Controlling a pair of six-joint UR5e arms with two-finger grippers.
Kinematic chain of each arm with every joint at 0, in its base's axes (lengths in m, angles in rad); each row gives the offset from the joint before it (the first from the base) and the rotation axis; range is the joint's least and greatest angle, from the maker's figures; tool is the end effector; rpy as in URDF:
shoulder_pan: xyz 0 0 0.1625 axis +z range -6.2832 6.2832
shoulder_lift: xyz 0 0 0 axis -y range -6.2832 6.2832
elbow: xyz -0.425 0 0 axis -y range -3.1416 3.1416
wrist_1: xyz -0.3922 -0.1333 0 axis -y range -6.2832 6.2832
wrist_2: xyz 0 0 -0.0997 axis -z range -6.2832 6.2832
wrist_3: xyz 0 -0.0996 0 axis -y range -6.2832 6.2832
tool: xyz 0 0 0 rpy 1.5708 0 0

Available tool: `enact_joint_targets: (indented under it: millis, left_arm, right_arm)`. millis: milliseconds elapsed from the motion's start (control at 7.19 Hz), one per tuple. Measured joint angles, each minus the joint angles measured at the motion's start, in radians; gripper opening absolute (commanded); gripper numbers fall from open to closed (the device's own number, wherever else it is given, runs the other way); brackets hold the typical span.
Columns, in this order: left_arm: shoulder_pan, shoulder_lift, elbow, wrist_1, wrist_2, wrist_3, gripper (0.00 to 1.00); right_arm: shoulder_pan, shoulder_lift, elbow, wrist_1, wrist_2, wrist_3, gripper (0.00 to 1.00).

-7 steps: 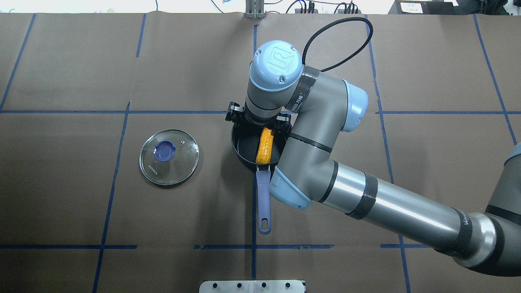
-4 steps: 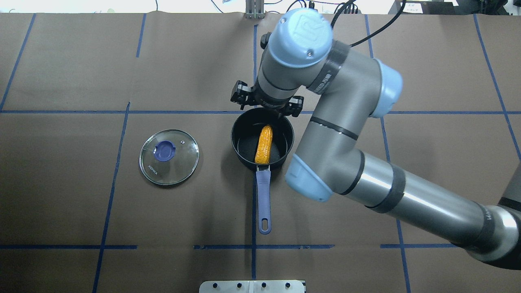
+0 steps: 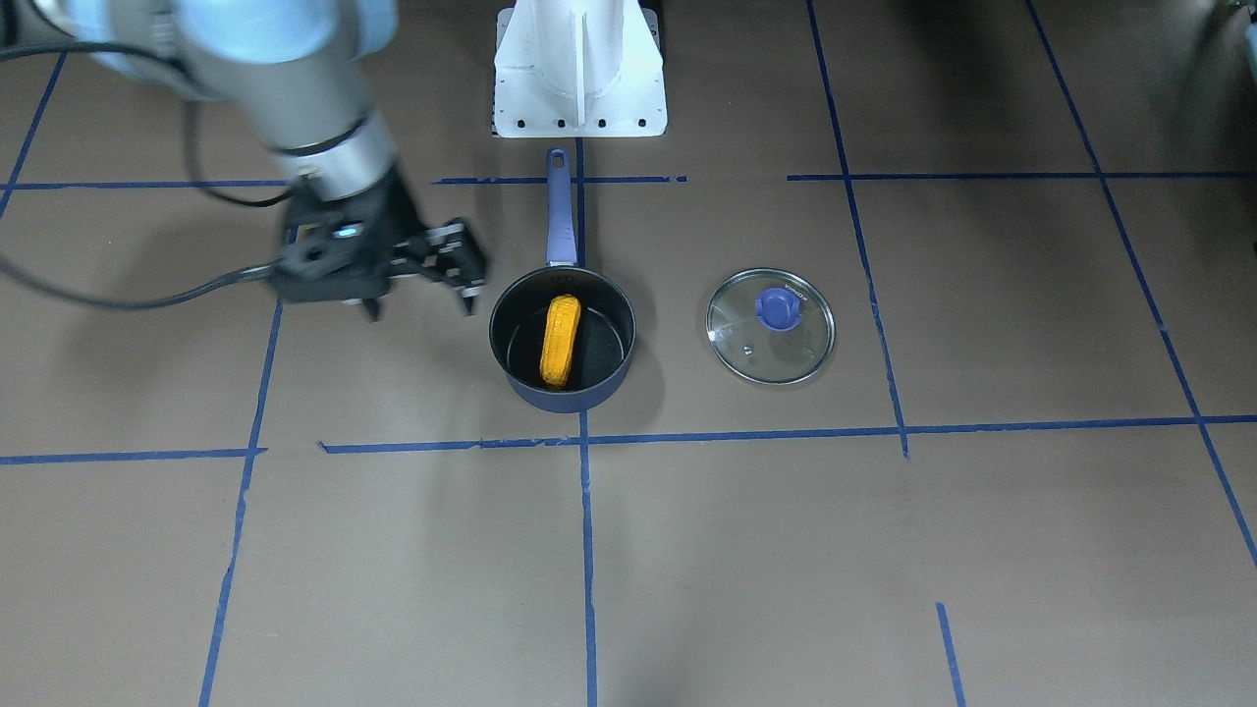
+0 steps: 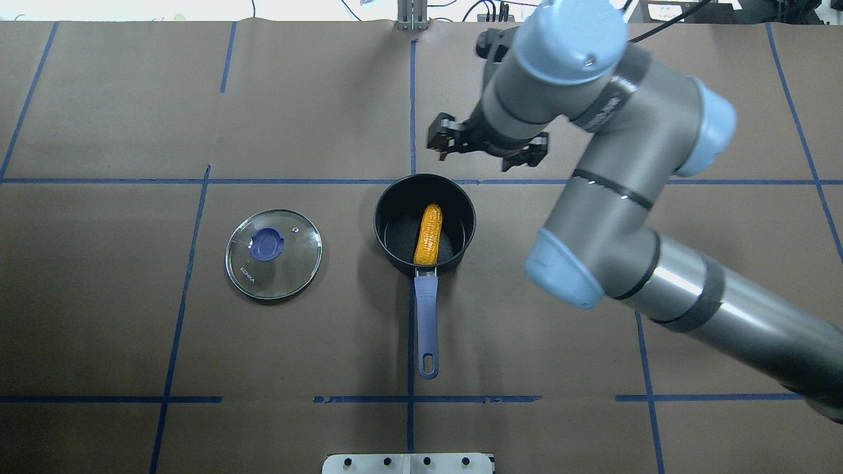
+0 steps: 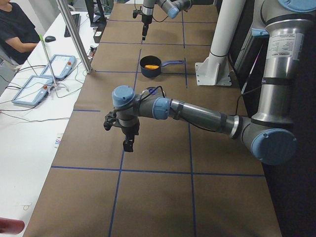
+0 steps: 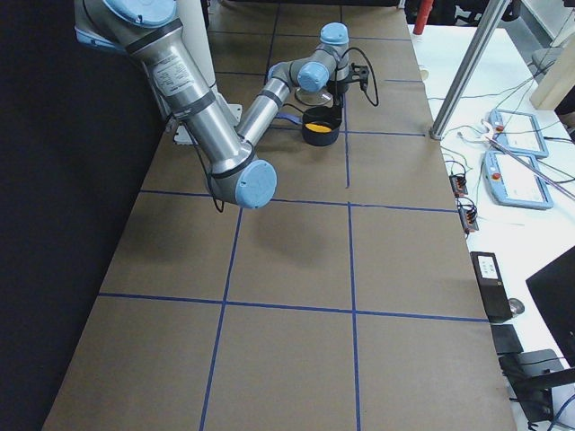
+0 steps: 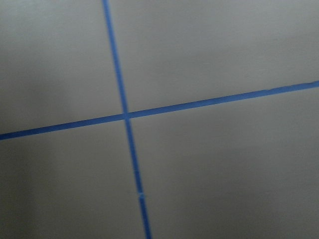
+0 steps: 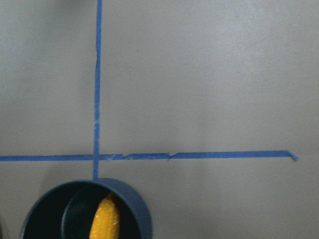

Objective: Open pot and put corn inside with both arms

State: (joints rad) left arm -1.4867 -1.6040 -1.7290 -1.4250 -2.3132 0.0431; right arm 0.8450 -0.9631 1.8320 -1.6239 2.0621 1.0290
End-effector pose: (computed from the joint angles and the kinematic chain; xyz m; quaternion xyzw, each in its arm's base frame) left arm -0.0236 -0.5059 0.5814 0.0138 0.3630 0.0675 0.9292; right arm -0.3524 -0.5271 0.1995 0.0742 -0.4386 0.0391 0.8948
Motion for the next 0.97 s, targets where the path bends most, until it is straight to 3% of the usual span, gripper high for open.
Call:
enact_joint_targets:
  millis: [278, 974]
  left_arm:
    - [-0.029, 0.046, 0.027, -0.005, -0.025, 0.014, 1.0]
    - [-0.091, 0.101, 0.053, -0.005, -0.03, 0.016, 1.0]
  right_arm:
    - [0.127, -0.094, 0.004, -0.001, 0.104, -0.205, 0.99]
    - [0.348, -0.298, -0.044, 0.002, 0.241, -0.633, 0.99]
